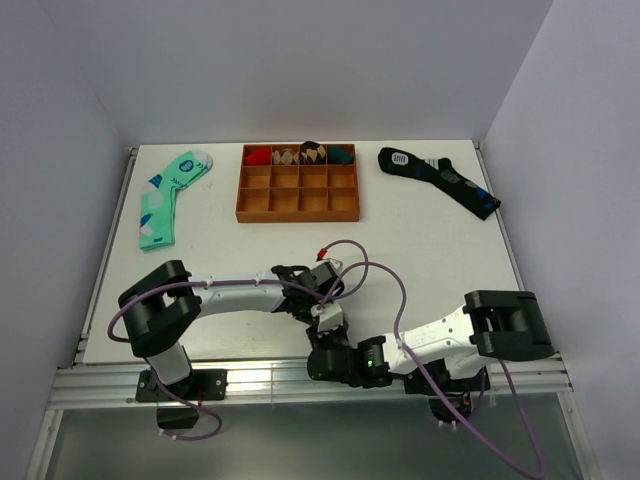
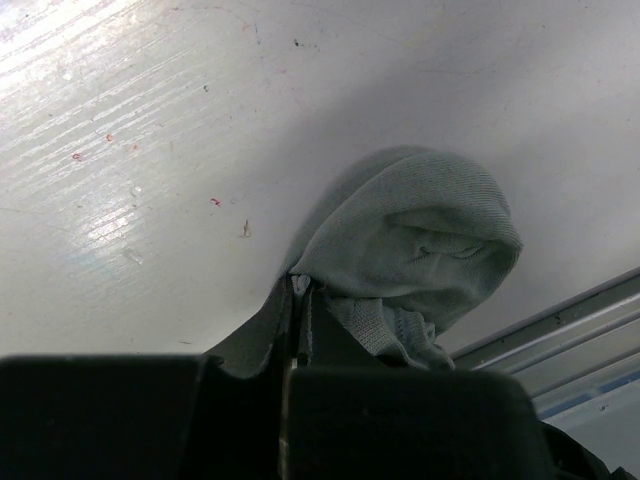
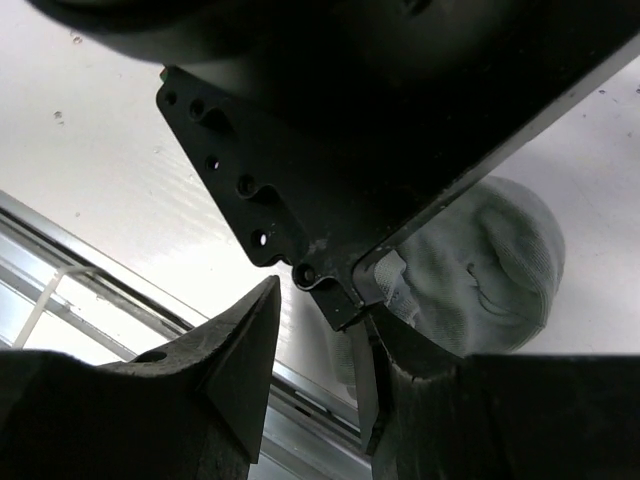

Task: Roll the socks
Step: Roll the sock at the center of the board.

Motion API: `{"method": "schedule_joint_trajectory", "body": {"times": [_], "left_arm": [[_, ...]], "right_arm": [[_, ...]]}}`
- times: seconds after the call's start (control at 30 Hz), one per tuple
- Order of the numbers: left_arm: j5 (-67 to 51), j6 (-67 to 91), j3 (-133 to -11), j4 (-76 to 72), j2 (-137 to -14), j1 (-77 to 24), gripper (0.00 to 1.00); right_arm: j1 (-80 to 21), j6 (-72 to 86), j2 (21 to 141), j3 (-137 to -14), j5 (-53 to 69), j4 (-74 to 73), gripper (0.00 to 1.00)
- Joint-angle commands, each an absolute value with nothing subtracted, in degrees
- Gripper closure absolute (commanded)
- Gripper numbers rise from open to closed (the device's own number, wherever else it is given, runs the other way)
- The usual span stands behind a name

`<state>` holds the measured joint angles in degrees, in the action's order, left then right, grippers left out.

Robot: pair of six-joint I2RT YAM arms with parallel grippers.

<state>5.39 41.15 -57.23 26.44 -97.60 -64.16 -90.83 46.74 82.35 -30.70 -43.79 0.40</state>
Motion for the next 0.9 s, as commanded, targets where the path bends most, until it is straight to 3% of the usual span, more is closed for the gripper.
{"method": "schedule_joint_trajectory", "body": {"times": [0.0, 0.23, 0.87], "left_arm": [[5.98, 39.46, -56.95, 30.94, -100.2, -64.86, 1.0], [5.89, 39.29, -57.04, 31.02, -100.37, -64.86, 1.0], [5.01, 38.06, -59.5, 32.69, -100.46, -64.86, 1.0]], "right_arm": [[-89.83, 50.26, 83.23, -30.41, -46.14, -2.81, 0.58], [-89.82, 52.29, 81.21, -29.53, -48.42, -6.06, 0.58], [-89.91, 51.5, 89.82, -33.13, -46.93, -10.19, 0.56]]}}
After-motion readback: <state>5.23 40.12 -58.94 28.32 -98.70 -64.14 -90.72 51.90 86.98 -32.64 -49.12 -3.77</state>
